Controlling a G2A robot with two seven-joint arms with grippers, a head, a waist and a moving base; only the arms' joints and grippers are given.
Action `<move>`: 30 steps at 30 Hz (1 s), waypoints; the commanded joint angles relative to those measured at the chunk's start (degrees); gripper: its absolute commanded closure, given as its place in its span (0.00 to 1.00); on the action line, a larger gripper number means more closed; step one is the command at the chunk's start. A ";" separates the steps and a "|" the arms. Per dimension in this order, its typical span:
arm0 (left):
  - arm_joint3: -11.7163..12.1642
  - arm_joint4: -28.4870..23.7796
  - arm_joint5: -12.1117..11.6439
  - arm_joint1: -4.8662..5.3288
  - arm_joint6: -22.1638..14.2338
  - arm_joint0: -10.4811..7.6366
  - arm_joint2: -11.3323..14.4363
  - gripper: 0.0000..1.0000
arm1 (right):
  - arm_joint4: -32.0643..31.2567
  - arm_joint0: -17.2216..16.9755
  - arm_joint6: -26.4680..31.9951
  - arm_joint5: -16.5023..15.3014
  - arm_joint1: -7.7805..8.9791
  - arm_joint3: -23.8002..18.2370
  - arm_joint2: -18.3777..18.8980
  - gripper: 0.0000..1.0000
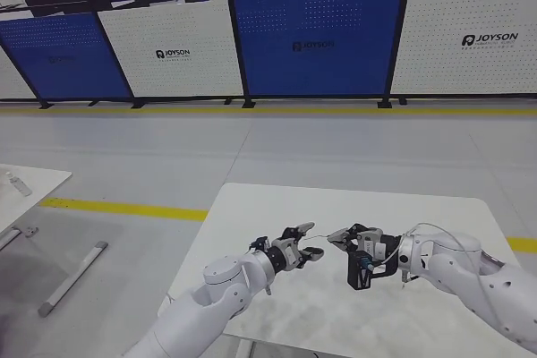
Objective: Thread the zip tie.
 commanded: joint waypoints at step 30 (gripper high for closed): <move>-0.47 1.82 0.06 -0.93 -0.73 1.09 -0.69 0.56 | 0.00 0.00 0.00 0.00 0.00 0.00 0.00 1.00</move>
